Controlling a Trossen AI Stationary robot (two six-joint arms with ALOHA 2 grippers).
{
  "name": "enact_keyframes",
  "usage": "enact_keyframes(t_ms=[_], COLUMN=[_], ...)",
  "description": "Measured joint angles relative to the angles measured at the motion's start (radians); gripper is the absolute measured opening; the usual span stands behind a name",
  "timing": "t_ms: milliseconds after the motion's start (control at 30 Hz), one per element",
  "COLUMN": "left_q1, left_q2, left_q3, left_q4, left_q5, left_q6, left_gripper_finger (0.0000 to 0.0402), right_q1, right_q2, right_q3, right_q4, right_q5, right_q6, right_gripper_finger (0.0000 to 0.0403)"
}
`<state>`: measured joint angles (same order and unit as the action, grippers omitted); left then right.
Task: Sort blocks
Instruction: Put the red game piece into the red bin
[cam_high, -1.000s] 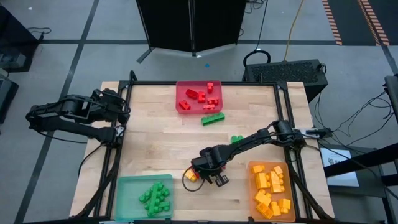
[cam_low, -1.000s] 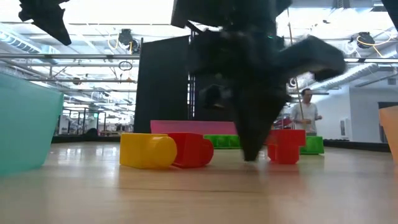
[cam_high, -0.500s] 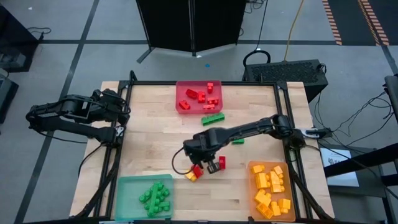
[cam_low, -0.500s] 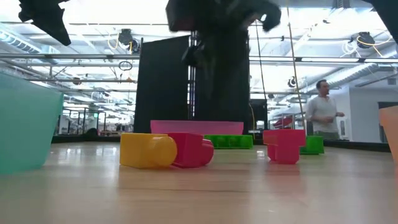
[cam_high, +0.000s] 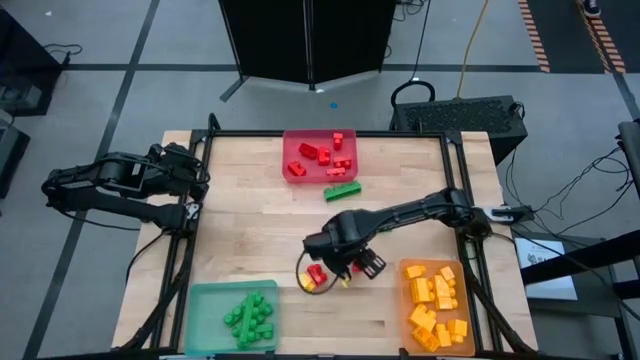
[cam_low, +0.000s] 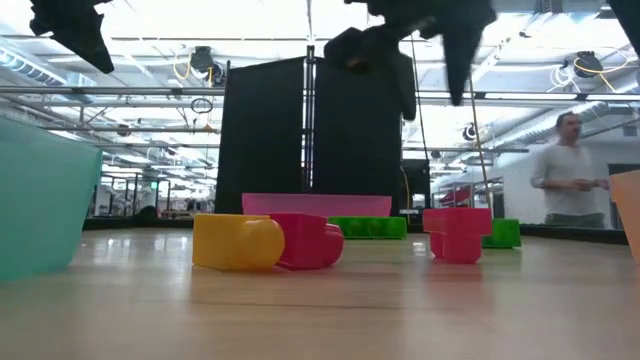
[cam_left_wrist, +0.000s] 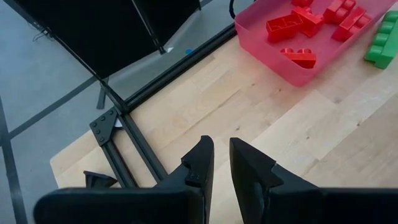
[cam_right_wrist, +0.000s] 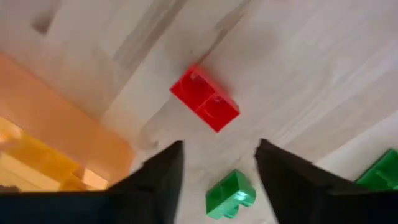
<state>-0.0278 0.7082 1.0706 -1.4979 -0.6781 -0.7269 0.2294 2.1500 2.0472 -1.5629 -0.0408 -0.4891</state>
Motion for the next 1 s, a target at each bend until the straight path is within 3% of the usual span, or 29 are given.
enact_keyframes(t_ms=[167,300,867,1000], left_q1=[0.0,0.0,0.0,0.0], left_q2=[0.0,0.0,0.0,0.0], left_q3=[0.0,0.0,0.0,0.0], left_q4=[0.0,0.0,0.0,0.0], left_q5=[0.0,-0.002,-0.005,-0.008], left_q6=[0.0,0.0,-0.009,-0.025], left_gripper_finger=[0.0059,0.0059,0.0059,0.0059], right_q1=[0.031,0.047,0.082,0.083], right_q2=[0.001,0.001,0.001,0.0], right_q3=[-0.054,-0.111,-0.41,-0.491], right_q4=[0.002,0.05,0.379,0.452], right_q5=[0.062,0.067,0.071,0.076], right_q6=[-0.036,-0.068,-0.156,-0.16], right_gripper_finger=[0.0278,0.0308,0.0313,0.0298])
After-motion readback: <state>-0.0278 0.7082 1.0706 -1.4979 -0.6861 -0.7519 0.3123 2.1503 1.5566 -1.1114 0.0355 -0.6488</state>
